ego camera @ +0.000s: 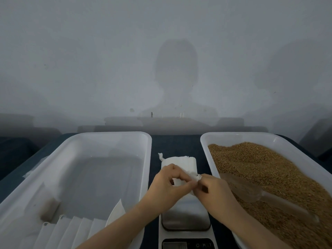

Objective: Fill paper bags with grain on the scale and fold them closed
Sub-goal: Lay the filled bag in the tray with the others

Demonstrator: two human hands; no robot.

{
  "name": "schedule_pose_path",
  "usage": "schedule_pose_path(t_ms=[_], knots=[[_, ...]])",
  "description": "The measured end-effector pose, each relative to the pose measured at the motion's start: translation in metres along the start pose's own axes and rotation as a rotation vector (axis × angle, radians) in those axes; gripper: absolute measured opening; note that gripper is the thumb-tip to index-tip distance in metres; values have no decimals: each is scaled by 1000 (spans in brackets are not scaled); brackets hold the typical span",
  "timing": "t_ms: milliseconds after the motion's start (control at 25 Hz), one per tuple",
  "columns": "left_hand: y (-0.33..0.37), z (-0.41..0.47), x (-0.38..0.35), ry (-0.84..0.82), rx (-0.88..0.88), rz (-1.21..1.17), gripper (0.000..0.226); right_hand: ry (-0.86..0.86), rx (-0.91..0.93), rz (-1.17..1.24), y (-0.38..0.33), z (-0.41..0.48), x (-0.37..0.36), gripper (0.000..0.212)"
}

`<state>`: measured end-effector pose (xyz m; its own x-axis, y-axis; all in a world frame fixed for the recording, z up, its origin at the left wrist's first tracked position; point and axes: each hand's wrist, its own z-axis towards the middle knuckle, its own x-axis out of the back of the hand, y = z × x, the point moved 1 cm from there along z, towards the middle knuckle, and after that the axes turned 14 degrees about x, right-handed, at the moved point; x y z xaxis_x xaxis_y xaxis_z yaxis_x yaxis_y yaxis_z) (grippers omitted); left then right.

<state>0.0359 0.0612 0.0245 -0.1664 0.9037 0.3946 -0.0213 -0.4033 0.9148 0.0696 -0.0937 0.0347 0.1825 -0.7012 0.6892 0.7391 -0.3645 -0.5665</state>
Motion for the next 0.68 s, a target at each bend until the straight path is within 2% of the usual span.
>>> schedule_pose_path(t_ms=[80,160,280,400,480,680], knots=[[-2,3,2,51,36,-44,12,21,-102,99,1,1,7,17],[-6,7,3,89,208,-160,23,23,-195,163,4,0,12,14],[-7,11,4,103,372,-295,26,26,-196,158,7,-3,15,17],[-7,11,4,137,356,-280,11,36,-214,190,9,-3,17,17],[-7,11,4,134,348,-315,7,53,-272,211,12,-3,18,28],[-9,13,4,149,387,-326,25,196,-381,330,9,-1,22,33]])
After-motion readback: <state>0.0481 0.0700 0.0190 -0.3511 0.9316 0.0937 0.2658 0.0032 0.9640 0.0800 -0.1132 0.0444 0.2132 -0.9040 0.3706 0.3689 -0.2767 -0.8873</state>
